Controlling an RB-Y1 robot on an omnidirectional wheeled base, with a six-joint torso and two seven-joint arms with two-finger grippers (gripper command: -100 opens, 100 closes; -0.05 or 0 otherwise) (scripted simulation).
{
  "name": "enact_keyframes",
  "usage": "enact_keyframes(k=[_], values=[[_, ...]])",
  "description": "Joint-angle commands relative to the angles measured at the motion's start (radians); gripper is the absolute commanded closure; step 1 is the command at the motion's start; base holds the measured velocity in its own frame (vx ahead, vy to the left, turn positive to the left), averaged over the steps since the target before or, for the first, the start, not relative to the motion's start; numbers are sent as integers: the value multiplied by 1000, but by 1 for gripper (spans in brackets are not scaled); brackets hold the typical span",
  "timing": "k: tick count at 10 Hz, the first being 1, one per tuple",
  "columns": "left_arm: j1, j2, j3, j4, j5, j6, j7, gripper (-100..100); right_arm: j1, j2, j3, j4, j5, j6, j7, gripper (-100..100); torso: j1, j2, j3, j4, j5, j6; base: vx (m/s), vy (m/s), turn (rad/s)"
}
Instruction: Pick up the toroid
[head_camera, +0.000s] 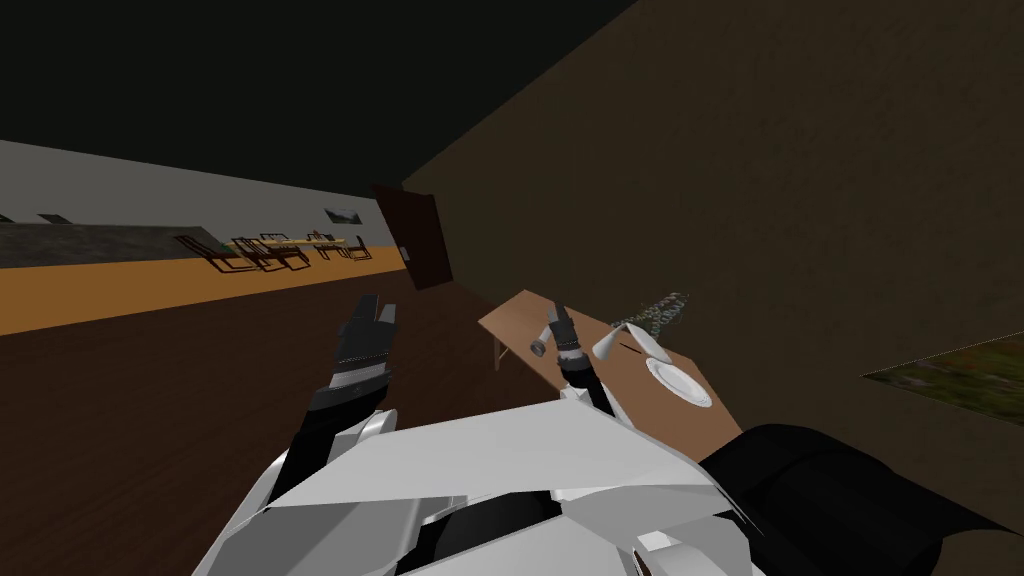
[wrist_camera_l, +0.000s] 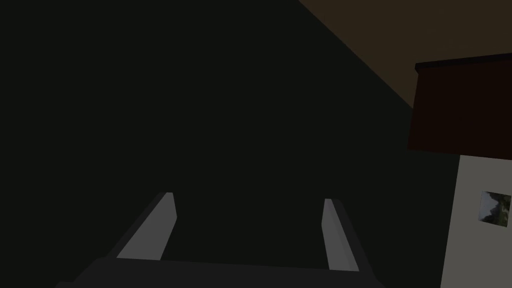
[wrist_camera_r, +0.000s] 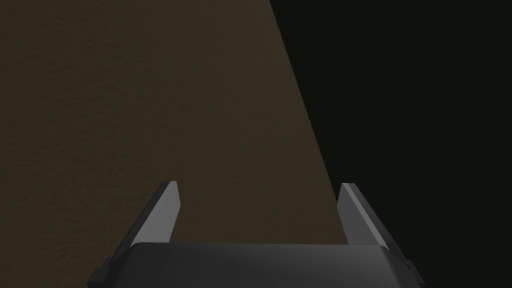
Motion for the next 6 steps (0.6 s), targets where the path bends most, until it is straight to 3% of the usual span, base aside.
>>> enact_keyframes(k=[1,2,4,5,6], values=[[0,0,0,0,0,0,0,0,-1,-41,38,47,6,-4,7,-100,0,0,0,0,0,0,-53,-35,62],[0,0,0,0,0,0,0,0,-1,-41,38,47,6,-4,7,-100,1,0,0,0,0,0,-40,-26,36],[0,0,0,0,0,0,0,0,-10,-106,99,121,14,4,12,-100,1,-2,-1,0,0,0,-60,-39,104],[0,0,0,0,0,0,0,0,-10,-117,99,125,14,4,12,-100,1,0,0,0,0,0,-72,-42,47],[0,0,0,0,0,0,0,0,-15,-153,130,163,20,8,15,-100,0,0,0,0,0,0,-79,-44,82]])
